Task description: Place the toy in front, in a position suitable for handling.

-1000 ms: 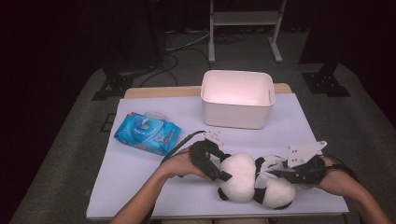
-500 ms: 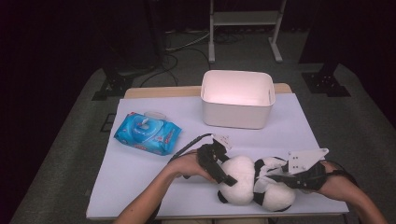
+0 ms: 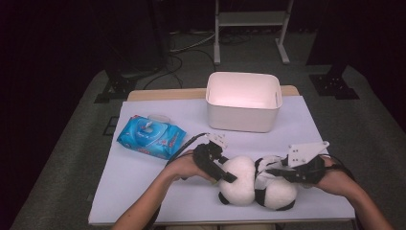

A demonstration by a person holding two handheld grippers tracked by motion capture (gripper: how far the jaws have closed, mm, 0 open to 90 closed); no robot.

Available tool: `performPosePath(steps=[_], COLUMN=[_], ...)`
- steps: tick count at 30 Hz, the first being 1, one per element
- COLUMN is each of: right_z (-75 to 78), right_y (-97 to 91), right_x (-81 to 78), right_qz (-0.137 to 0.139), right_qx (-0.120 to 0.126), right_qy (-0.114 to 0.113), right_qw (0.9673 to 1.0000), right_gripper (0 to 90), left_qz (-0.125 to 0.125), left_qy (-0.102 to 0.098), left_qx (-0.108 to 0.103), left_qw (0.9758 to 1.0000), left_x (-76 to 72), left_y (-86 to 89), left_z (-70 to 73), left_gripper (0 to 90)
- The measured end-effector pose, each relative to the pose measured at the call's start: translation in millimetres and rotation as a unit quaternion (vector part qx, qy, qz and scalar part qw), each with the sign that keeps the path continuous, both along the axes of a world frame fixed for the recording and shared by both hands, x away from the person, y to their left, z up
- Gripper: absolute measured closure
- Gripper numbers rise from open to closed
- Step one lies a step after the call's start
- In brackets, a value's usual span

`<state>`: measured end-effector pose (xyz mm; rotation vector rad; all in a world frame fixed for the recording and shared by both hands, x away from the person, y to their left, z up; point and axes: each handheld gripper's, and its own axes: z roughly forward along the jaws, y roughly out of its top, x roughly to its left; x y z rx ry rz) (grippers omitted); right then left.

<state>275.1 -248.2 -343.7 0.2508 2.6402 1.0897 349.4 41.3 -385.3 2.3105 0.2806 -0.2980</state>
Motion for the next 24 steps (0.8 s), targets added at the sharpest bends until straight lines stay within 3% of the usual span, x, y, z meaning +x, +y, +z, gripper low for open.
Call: performPosePath(steps=[8,11,16,24], right_z=[11.3,14.1,17.0,9.7], right_y=[33.3,34.8,12.4,-24.5], right_x=[20.1,19.6,12.1,2.7], right_qz=[0.031,0.035,0.012,-0.027], right_qx=[-0.018,-0.033,-0.029,-0.011], right_qy=[0.004,0.007,0.012,0.023], right_qw=[0.9994,0.9988,0.9994,0.9993], right_gripper=[79.8,79.8,79.8,79.7], left_qz=[0.015,0.018,0.020,0.023], left_qy=[-0.020,-0.025,-0.035,-0.034], left_qx=[0.027,0.019,0.016,0.018], left_qw=[0.9993,0.9993,0.9990,0.9990], left_x=[-0.9,-5.8,-10.9,-12.9], left_y=[27.3,31.4,33.5,34.5], left_z=[5.7,2.0,-1.1,-2.3], left_gripper=[32.7,31.7,30.9,30.3])
